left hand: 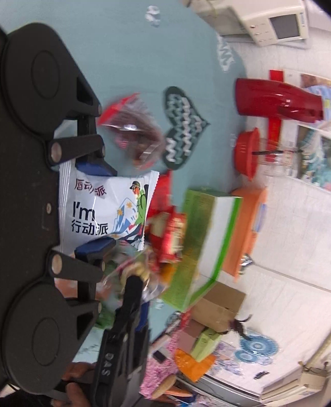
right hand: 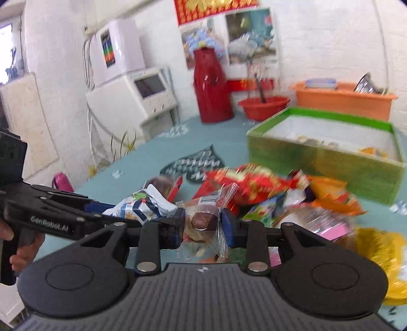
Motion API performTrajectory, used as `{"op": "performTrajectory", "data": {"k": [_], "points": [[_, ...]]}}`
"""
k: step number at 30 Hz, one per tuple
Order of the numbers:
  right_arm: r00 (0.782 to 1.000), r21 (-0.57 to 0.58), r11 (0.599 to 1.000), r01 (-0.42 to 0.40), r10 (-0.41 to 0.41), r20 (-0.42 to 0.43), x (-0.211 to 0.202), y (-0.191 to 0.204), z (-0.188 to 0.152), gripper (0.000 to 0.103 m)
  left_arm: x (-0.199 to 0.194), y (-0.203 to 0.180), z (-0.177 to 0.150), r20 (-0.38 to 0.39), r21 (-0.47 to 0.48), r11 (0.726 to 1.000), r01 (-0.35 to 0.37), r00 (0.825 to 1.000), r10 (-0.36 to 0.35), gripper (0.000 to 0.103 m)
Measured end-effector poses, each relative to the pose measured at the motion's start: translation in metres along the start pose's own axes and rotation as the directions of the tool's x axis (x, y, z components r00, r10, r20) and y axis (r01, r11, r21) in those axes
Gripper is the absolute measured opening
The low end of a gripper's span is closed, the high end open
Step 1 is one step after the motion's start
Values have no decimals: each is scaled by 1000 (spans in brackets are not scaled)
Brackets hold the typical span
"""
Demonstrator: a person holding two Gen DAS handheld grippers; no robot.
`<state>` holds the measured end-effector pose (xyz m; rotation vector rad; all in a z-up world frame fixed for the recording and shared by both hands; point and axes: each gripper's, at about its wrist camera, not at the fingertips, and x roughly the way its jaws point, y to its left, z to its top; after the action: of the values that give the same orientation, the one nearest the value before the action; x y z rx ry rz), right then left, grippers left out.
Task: Organize snacks
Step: 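Carry both held bags over the green box and open both tools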
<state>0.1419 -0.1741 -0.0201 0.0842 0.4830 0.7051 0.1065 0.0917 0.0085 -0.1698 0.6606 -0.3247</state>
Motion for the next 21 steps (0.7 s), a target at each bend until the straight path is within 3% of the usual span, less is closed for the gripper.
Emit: {"op": "performTrajectory", "data": {"k": [4, 9, 15, 21], "points": [[994, 6, 998, 65, -66, 93, -25, -19, 20, 55, 9, -11, 38, 77, -23, 999, 43, 996, -41, 61], [974, 33, 987, 159, -162, 156, -39, -51, 44, 56, 39, -25, 86, 99, -49, 995, 84, 992, -79, 61], [955, 95, 969, 228, -242, 173, -30, -96, 67, 56, 79, -45, 137, 136, -28, 999, 37, 990, -33, 61], [940, 142, 948, 286, -306, 148, -6, -136, 72, 56, 129, -47, 160, 117, -26, 999, 22, 993, -19, 62]]}}
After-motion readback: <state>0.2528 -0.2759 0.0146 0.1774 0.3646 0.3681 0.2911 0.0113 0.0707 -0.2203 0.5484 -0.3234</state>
